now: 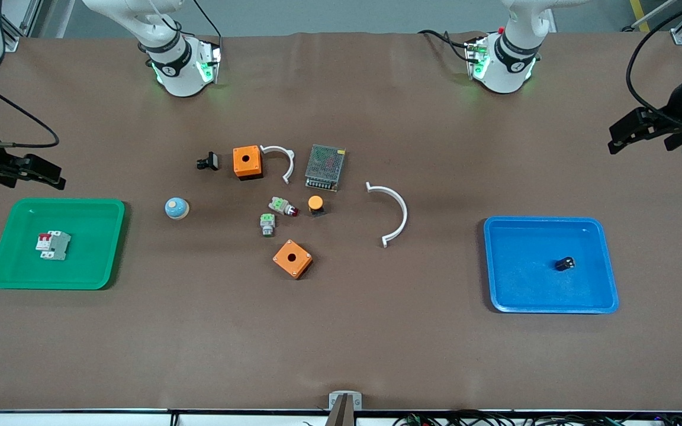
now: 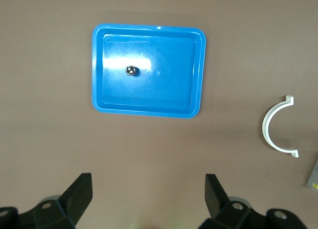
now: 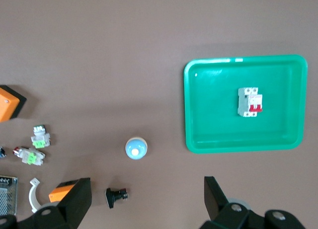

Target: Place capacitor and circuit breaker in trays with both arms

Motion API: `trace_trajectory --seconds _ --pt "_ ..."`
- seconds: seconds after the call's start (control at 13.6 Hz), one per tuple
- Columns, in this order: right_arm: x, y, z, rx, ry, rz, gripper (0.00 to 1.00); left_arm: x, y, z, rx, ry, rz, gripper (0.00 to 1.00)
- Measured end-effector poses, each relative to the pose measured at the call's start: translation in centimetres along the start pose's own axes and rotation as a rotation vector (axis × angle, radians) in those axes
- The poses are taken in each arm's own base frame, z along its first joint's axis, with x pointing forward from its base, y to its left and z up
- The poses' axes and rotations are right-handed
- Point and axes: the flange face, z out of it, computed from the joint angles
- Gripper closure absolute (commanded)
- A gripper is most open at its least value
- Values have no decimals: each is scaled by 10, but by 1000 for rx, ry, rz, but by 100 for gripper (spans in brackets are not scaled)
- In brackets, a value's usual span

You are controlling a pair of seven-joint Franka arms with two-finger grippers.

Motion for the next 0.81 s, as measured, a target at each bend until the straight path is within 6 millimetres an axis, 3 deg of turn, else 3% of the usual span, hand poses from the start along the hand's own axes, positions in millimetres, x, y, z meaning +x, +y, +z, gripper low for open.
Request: trace_trajectory --seconds 0.44,0.81 --pt "2 2 -52 0 104 4 0 -7 -3 -3 2 -4 -5 0" --pt "2 3 -62 -1 124 6 0 -7 -12 -4 1 -3 -12 0"
